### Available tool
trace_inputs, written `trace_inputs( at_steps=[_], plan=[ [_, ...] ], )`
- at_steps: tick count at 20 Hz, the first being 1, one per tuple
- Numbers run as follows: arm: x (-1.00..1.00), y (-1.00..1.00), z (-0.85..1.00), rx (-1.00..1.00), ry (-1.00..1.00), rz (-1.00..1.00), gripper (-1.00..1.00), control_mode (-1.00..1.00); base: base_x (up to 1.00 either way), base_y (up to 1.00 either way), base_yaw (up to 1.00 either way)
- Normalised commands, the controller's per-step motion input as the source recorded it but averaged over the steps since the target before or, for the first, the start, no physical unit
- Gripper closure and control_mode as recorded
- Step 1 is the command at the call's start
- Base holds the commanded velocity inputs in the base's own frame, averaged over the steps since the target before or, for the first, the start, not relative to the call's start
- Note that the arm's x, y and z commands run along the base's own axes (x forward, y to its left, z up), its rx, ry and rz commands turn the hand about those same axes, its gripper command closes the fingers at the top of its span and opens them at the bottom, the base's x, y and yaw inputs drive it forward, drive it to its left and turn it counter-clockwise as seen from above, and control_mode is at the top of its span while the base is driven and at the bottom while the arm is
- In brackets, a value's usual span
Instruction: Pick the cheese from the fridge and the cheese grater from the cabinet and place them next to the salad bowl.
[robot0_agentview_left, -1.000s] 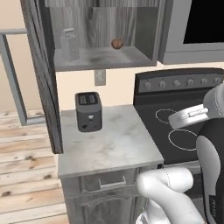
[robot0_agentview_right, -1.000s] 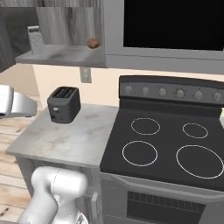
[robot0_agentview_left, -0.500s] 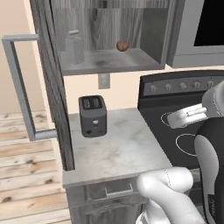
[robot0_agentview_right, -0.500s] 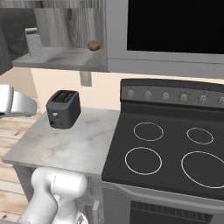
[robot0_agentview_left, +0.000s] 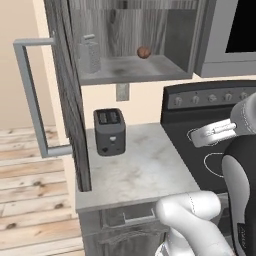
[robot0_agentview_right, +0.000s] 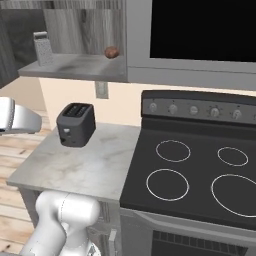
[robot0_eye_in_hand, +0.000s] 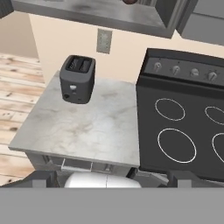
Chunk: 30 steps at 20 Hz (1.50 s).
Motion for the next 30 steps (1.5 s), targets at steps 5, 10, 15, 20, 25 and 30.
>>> trace_inputs(
  at_steps=[5, 10, 15, 20, 25, 30],
  plan=[
    [0.00, 0.00, 0.00, 0.00, 0.00, 0.00, -1.00, 1.00, 0.04, 0.03, 0.09],
    [0.00, 0.00, 0.00, 0.00, 0.00, 0.00, -1.00, 1.00, 0.00, 0.00, 0.00],
    [0.00, 0.00, 0.00, 0.00, 0.00, 0.00, -1.00, -1.00, 0.00, 0.00, 0.00],
    [0.00, 0.00, 0.00, 0.00, 0.00, 0.00, -1.00, -1.00, 0.00, 0.00, 0.00],
    [0.12, -0.01, -0.02, 0.00, -0.01, 0.02, -1.00, -1.00, 0.00, 0.00, 0.00],
    [0.92, 0.00, 0.00, 0.06, -0.02, 0.18, -1.00, -1.00, 0.00, 0.00, 0.00]
  ],
)
